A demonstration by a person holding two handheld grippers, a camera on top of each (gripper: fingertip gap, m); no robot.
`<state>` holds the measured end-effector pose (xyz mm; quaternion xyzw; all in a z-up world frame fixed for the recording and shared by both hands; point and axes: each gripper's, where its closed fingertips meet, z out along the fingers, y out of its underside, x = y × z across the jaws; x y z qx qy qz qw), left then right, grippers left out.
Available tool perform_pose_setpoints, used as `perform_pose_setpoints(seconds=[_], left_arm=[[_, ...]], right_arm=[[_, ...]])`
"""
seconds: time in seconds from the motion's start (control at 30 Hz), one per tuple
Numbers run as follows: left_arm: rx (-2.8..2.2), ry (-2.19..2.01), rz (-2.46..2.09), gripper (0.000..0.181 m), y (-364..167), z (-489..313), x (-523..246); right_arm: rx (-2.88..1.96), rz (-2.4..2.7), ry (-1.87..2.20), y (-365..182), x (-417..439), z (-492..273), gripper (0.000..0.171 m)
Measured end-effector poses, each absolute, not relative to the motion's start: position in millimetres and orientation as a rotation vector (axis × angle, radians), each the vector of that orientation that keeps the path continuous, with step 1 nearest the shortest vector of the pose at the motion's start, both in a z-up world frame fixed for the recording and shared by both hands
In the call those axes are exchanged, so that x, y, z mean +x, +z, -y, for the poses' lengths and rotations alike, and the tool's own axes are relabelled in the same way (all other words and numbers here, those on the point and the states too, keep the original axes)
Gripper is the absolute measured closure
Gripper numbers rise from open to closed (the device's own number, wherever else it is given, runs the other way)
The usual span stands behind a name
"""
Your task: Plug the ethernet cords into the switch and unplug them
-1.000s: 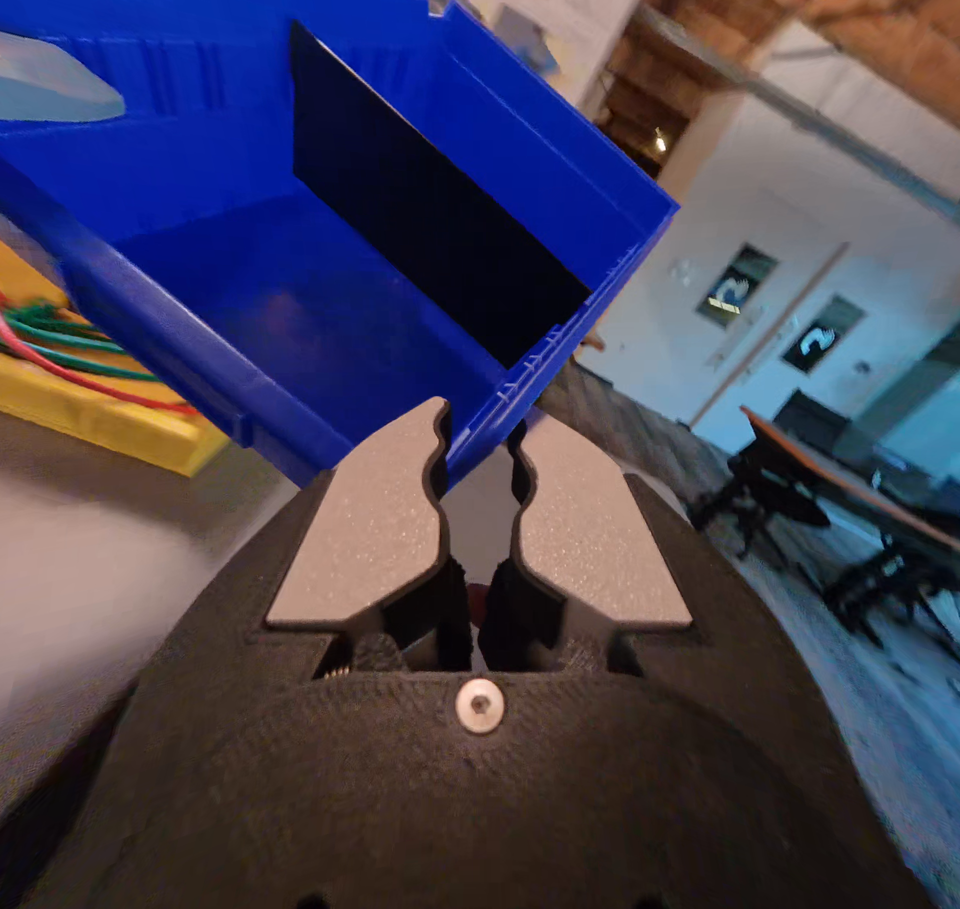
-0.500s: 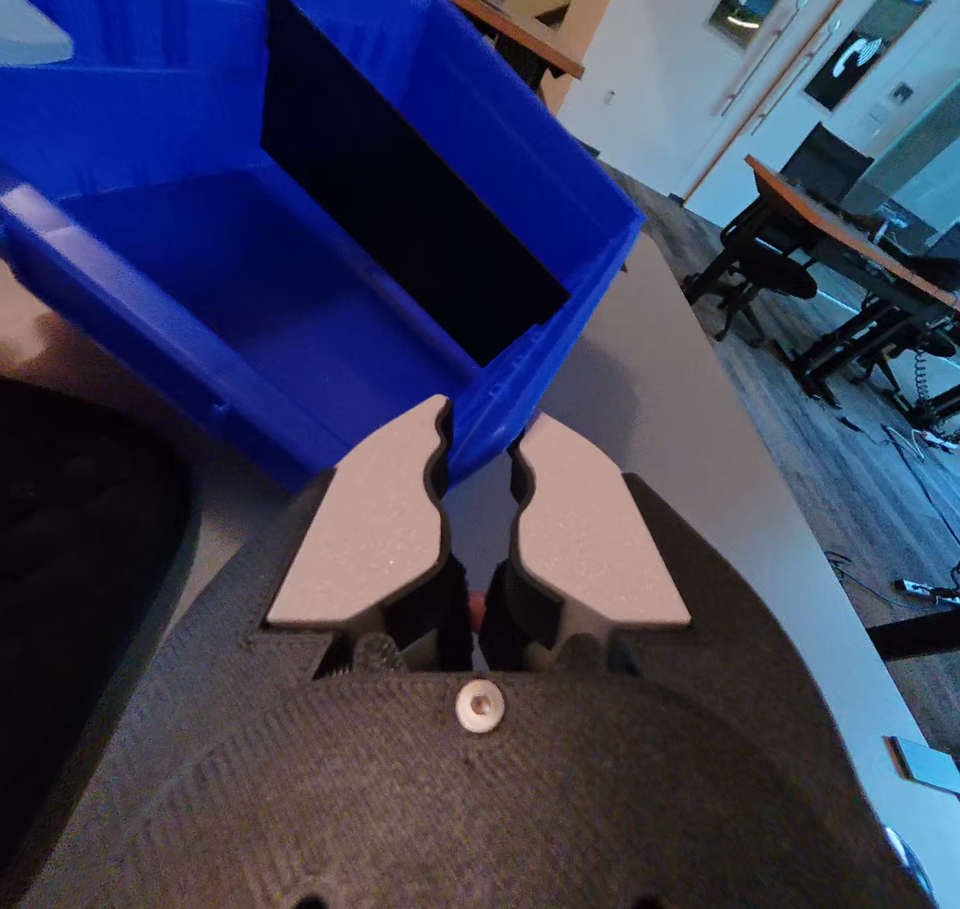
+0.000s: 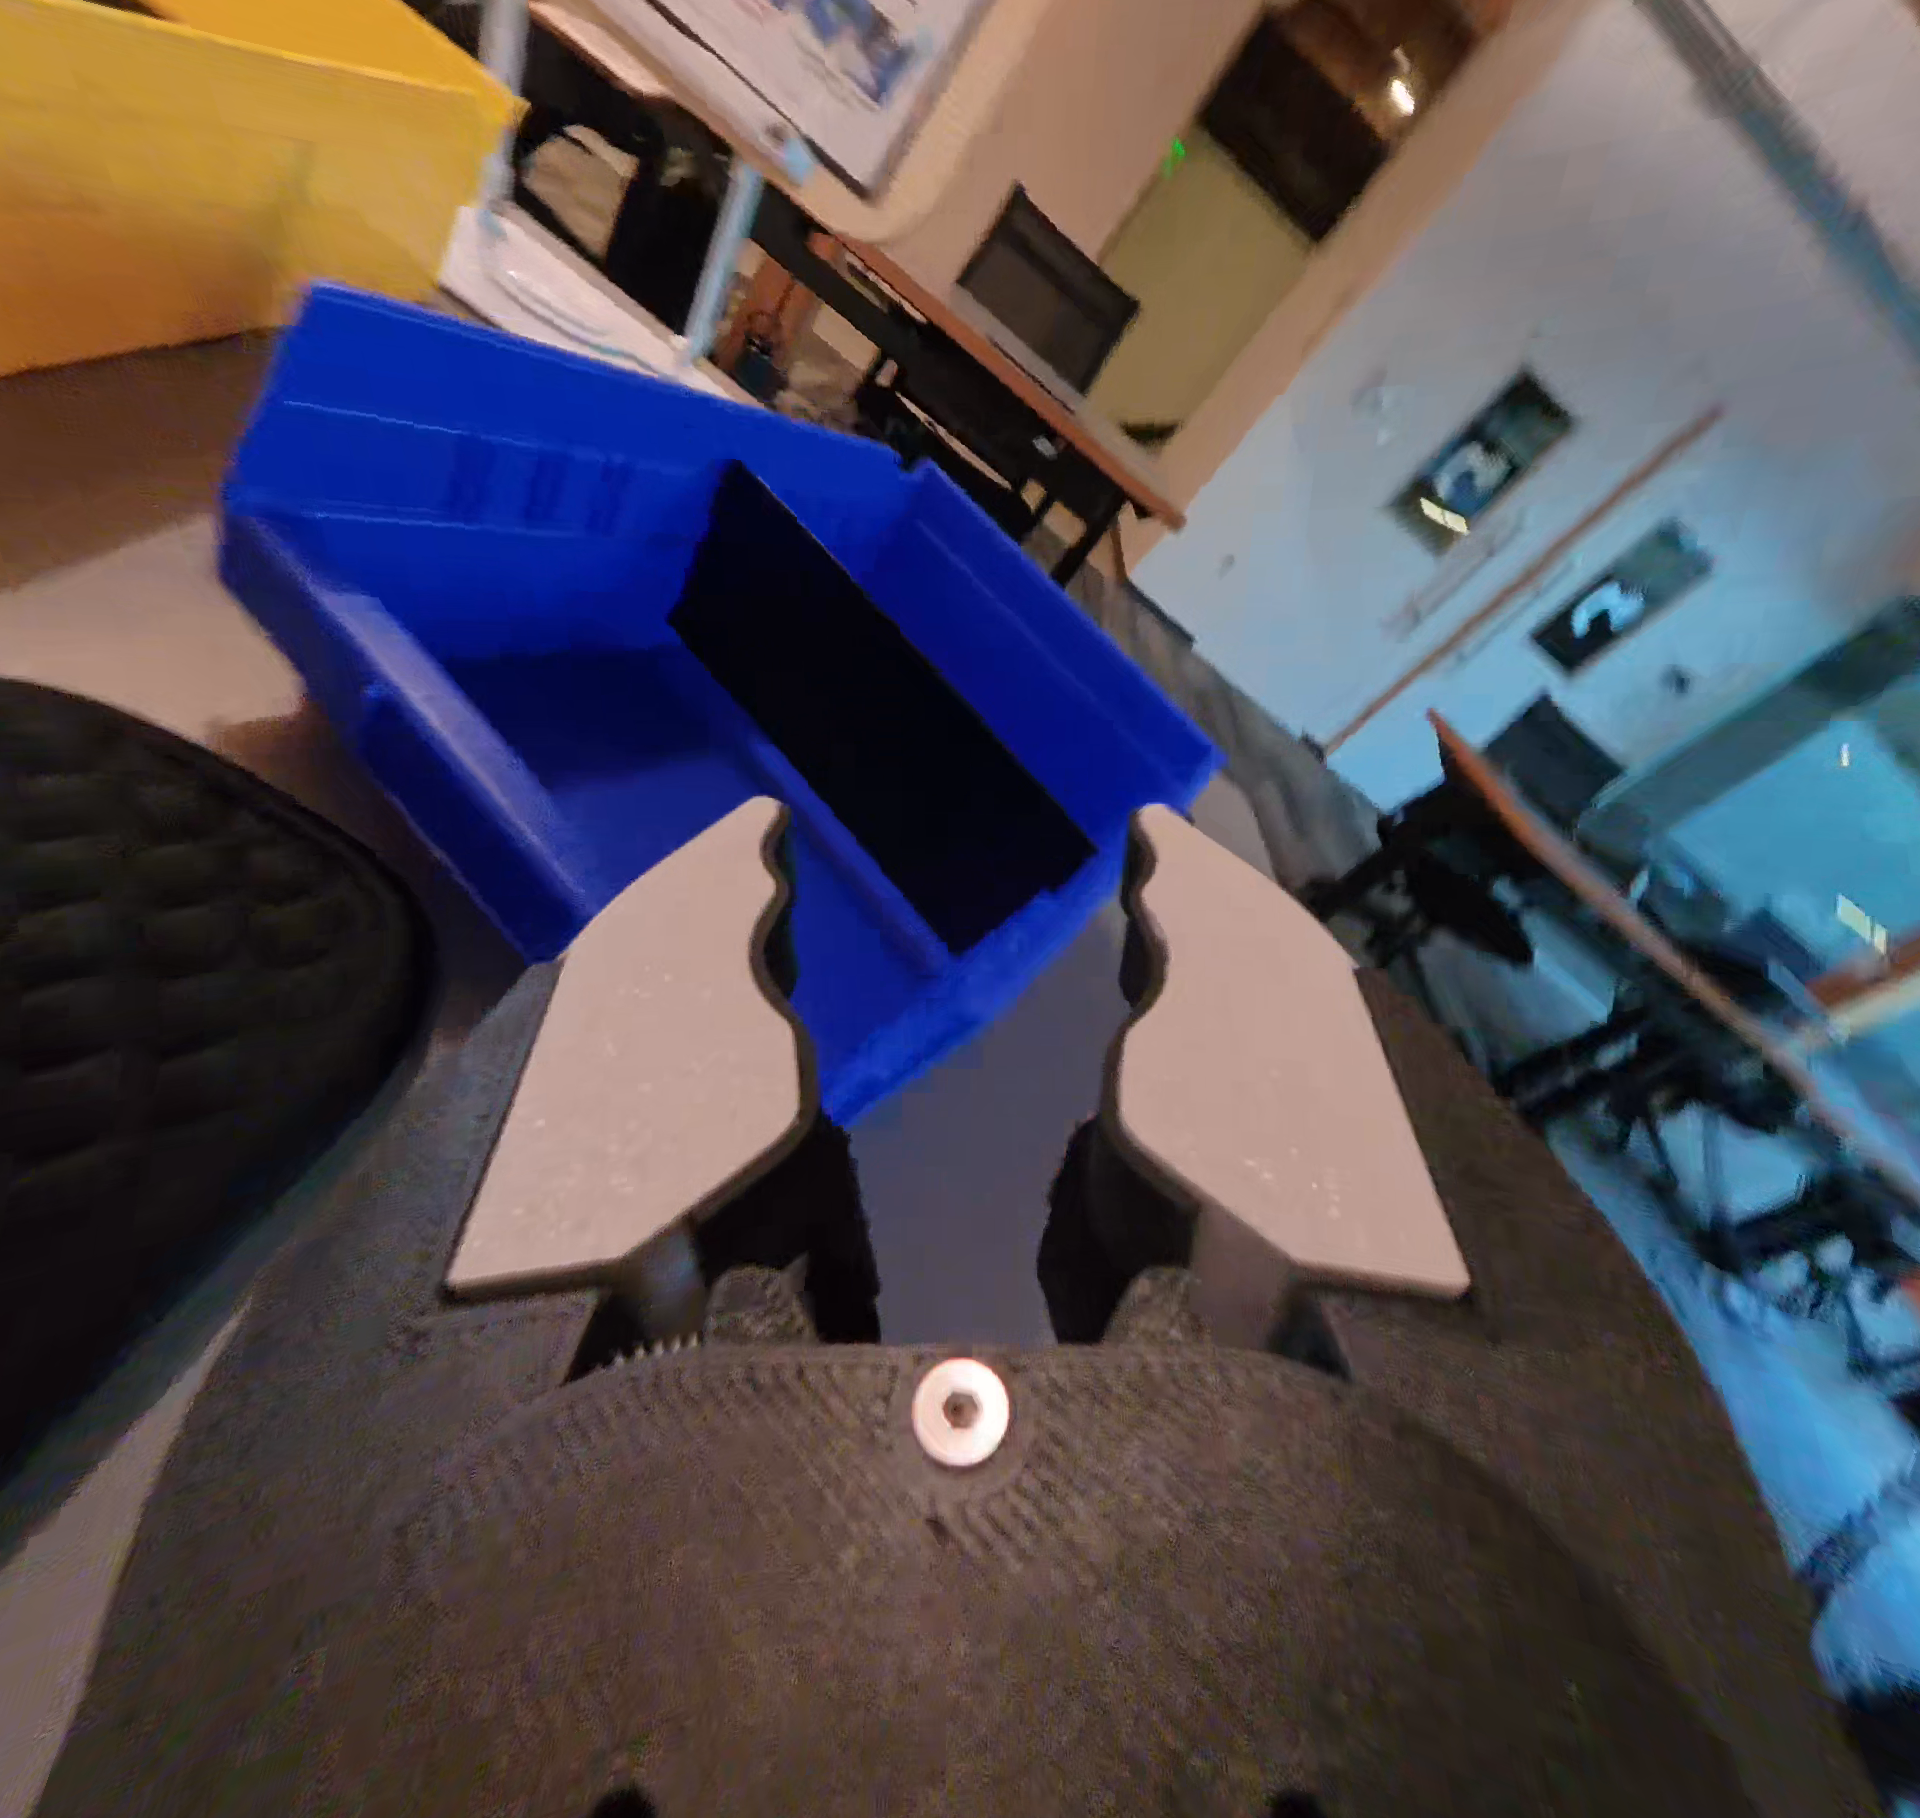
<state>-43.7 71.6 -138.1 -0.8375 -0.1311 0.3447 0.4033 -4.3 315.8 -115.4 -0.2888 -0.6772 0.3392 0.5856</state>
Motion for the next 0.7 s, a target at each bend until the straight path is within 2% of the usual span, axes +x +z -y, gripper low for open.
perform_pose_setpoints(seconds=[0.07,0.2,0.3,0.33,0.57,0.63,0.67,0.7], left_arm=[[-2.299,0.781,0.269,0.146,-165.5,-45.7,-27.7],[-2.410,0.910,0.299,0.145,-188.0,-10.9,-39.9],[-2.442,1.011,0.259,0.142,-195.1,-1.7,-53.4],[-2.436,1.007,0.244,0.142,-196.1,-3.1,-56.1],[-2.650,1.249,0.130,0.131,-220.2,22.1,-92.6],[-2.637,1.350,0.137,0.144,-224.2,28.0,-107.2],[-2.649,1.342,0.134,0.145,-224.4,28.3,-106.9],[-2.671,1.320,0.158,0.146,-224.3,29.5,-106.2]], right_arm=[[-0.553,1.666,0.804,-115.4,-5.7,-281.8,0.121],[-0.448,2.017,0.667,-166.1,-16.2,-229.6,0.112],[-0.424,2.183,0.427,-202.6,-23.5,-230.7,0.109],[-0.420,2.180,0.446,-203.3,-26.9,-226.9,0.117],[-0.423,2.257,0.364,-211.1,-43.4,-226.1,0.122],[-0.423,2.280,0.359,-215.5,-50.5,-226.3,0.122],[-0.419,2.305,0.363,-218.8,-51.4,-225.0,0.124],[-0.414,2.336,0.370,-221.9,-50.6,-223.2,0.133]])
